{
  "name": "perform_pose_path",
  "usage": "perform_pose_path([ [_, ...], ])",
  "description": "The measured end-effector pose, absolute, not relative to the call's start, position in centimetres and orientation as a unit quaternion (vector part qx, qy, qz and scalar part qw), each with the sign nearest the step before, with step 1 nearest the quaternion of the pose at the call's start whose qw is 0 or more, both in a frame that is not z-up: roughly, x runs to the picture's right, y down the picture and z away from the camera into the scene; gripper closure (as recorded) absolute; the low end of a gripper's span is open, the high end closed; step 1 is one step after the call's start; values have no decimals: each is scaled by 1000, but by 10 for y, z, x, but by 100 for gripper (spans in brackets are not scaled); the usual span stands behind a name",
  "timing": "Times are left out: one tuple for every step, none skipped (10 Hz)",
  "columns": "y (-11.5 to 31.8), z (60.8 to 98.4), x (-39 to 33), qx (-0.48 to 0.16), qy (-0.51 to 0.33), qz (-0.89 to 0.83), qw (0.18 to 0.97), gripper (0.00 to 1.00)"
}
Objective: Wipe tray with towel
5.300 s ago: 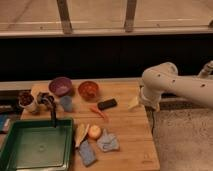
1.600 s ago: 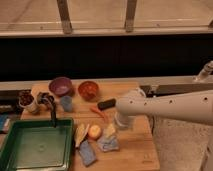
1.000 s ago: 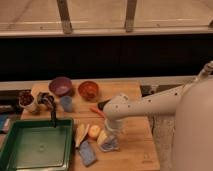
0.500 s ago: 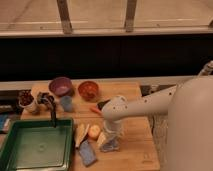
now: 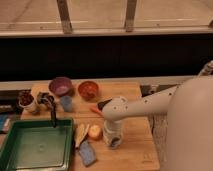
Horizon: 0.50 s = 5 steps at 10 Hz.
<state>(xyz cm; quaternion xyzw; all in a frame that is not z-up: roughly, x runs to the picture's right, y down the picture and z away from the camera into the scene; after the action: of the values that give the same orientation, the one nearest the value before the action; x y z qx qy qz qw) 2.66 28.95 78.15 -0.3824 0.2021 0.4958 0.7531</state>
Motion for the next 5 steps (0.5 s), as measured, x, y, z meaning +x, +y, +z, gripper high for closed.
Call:
perform_pose_path([
  [289,781,25,-383,200,496,753,94],
  [289,781,24,-383,200,495,754,99],
  [288,779,26,-380,199,495,755,100],
  [283,774,30,-370,196,502,757,100],
  [273,765,38,-356,192,512,758,100],
])
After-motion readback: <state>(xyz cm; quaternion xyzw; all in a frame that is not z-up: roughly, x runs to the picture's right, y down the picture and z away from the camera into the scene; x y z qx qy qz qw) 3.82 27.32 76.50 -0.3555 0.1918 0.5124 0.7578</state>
